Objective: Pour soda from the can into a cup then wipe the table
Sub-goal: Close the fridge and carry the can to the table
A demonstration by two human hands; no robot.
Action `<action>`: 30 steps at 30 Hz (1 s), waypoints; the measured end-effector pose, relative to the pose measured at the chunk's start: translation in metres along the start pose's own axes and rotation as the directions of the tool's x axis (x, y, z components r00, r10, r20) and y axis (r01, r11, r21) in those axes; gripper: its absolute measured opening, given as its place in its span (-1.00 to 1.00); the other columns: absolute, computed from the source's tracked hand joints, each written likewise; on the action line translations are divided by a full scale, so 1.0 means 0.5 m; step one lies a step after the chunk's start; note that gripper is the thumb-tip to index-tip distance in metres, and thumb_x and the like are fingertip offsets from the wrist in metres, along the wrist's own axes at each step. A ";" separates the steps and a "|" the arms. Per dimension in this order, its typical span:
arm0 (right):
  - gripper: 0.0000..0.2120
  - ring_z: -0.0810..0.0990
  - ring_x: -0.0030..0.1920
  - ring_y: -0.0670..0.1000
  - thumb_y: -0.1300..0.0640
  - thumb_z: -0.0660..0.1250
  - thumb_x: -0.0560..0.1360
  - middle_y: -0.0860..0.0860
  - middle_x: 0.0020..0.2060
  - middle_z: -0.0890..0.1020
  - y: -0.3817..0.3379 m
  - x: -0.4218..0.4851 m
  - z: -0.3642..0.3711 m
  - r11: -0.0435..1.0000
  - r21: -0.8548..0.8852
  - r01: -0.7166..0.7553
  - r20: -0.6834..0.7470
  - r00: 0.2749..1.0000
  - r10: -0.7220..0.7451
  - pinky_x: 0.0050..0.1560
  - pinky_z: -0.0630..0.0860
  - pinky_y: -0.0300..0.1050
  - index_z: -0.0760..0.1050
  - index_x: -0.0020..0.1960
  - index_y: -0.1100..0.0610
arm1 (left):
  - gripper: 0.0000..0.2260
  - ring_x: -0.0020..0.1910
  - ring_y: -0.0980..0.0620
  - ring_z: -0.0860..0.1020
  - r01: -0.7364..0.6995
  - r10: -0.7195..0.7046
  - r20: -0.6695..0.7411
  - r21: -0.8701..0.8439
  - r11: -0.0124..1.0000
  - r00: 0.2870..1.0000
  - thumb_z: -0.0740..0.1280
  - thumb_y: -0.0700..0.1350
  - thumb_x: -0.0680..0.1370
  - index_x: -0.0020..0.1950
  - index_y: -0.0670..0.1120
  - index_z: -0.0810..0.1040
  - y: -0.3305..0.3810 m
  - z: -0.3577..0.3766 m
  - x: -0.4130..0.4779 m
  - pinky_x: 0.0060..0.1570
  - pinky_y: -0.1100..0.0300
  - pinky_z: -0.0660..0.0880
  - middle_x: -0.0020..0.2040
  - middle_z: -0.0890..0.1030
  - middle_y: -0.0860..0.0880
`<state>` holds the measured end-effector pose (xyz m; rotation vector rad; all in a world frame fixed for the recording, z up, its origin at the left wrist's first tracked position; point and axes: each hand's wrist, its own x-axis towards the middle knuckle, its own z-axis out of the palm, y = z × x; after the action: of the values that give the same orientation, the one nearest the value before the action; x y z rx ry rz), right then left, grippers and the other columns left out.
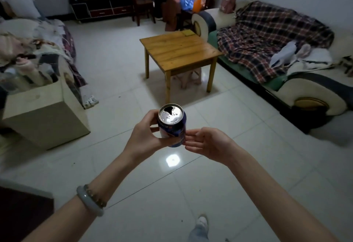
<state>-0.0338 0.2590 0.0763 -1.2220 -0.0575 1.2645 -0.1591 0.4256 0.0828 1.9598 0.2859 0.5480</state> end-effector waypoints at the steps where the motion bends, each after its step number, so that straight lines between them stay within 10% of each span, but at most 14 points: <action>1: -0.62 0.65 0.06 0.13 0.34 0.03 0.42 0.23 0.02 0.66 -0.019 0.000 -0.034 1.000 0.005 0.004 -0.008 1.000 -0.004 0.02 0.56 -0.10 0.52 0.10 0.34 | -0.40 0.05 0.26 0.56 -0.009 0.009 0.010 -0.003 1.000 1.000 0.60 0.13 0.15 0.12 0.19 0.47 0.004 0.032 0.025 -0.09 0.47 0.47 0.06 0.58 0.28; 30: -0.67 0.67 -0.03 0.13 0.22 0.10 0.48 0.23 -0.03 0.67 -0.545 0.317 -0.639 0.981 0.179 0.071 -0.138 0.989 -0.046 0.05 0.60 -0.06 0.55 0.06 0.35 | -0.37 0.11 0.28 0.53 -0.091 0.093 0.192 -0.020 0.996 0.977 0.59 0.13 0.18 0.15 0.35 0.37 -0.070 0.527 0.781 0.01 0.47 0.45 0.11 0.54 0.36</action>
<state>0.4118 0.2166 0.0449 -1.1340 0.1175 1.1090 0.3119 0.4011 0.0535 2.0062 0.0703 0.4137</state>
